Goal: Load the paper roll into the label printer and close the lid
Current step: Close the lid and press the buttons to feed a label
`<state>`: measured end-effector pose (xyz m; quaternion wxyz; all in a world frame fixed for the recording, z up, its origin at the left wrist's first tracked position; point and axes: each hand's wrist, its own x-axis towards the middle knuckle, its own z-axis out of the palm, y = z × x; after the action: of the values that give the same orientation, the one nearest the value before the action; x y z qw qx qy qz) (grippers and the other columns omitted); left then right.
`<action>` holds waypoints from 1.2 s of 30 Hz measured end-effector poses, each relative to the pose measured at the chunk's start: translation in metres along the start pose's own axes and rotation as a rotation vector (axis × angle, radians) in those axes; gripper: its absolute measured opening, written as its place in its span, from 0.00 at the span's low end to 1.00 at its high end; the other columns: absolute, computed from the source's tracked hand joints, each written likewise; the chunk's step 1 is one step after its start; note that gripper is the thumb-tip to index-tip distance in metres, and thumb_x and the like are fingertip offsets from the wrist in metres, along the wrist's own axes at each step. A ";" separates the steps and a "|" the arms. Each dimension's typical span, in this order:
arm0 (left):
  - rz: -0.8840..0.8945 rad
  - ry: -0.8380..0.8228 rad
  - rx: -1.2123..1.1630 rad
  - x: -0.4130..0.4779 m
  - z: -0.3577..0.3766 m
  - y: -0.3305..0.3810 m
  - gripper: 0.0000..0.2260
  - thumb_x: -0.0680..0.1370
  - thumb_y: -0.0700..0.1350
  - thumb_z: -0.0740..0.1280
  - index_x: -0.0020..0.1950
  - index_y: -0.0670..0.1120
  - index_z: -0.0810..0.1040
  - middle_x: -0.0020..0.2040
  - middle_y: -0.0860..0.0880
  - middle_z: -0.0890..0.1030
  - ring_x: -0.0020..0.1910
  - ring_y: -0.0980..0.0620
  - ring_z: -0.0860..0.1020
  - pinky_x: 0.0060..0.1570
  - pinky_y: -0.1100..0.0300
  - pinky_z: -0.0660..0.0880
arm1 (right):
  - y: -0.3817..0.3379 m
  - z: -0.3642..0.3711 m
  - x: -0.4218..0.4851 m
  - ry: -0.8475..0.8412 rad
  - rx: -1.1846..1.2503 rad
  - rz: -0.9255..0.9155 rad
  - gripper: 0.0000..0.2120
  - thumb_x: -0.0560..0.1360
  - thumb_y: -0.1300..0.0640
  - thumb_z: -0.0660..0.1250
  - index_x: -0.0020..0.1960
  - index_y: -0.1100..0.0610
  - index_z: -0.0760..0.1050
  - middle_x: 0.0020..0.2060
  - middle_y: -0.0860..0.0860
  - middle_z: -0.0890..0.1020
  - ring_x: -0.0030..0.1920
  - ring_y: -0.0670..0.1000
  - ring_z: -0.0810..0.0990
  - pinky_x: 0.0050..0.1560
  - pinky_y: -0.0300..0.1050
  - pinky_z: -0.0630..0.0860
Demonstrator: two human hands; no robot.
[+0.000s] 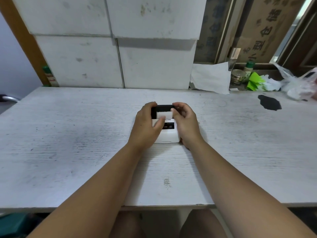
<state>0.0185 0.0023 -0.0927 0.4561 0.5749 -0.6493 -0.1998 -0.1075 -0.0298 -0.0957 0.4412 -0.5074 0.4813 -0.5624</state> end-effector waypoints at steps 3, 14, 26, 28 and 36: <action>-0.177 -0.076 -0.192 0.004 -0.006 0.002 0.25 0.76 0.50 0.65 0.71 0.49 0.65 0.67 0.55 0.71 0.61 0.60 0.69 0.66 0.57 0.68 | -0.007 0.002 -0.008 0.147 -0.124 -0.012 0.06 0.79 0.52 0.62 0.47 0.52 0.75 0.42 0.45 0.81 0.47 0.48 0.80 0.51 0.40 0.75; -0.268 -0.130 -0.473 -0.009 -0.022 0.000 0.26 0.76 0.36 0.64 0.72 0.54 0.65 0.50 0.69 0.74 0.47 0.76 0.73 0.55 0.67 0.70 | -0.010 -0.007 -0.020 -0.147 -0.107 0.043 0.21 0.74 0.62 0.62 0.65 0.51 0.76 0.54 0.43 0.83 0.56 0.42 0.79 0.59 0.38 0.74; -0.254 -0.212 -0.435 -0.001 -0.017 -0.016 0.32 0.77 0.41 0.66 0.77 0.56 0.55 0.77 0.58 0.58 0.65 0.69 0.67 0.52 0.74 0.66 | -0.006 -0.019 -0.017 -0.343 -0.059 0.053 0.29 0.75 0.71 0.60 0.72 0.49 0.66 0.66 0.46 0.76 0.63 0.43 0.76 0.64 0.42 0.72; -0.257 -0.218 -0.447 -0.001 -0.017 -0.015 0.33 0.76 0.41 0.66 0.77 0.56 0.55 0.78 0.57 0.57 0.71 0.63 0.63 0.60 0.69 0.64 | -0.007 -0.019 -0.018 -0.332 -0.030 0.067 0.30 0.75 0.72 0.60 0.72 0.51 0.66 0.66 0.46 0.75 0.62 0.42 0.76 0.62 0.41 0.73; -0.246 -0.223 -0.415 -0.002 -0.015 -0.007 0.32 0.78 0.40 0.63 0.77 0.55 0.53 0.78 0.58 0.55 0.75 0.61 0.54 0.66 0.65 0.56 | -0.008 -0.018 -0.017 -0.327 0.011 0.140 0.31 0.76 0.72 0.59 0.75 0.52 0.62 0.57 0.39 0.77 0.56 0.38 0.77 0.58 0.39 0.74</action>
<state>0.0343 0.0063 -0.0912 0.4622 0.5179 -0.5661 -0.4446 -0.1241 -0.0097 -0.0906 0.5545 -0.5549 0.4342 -0.4428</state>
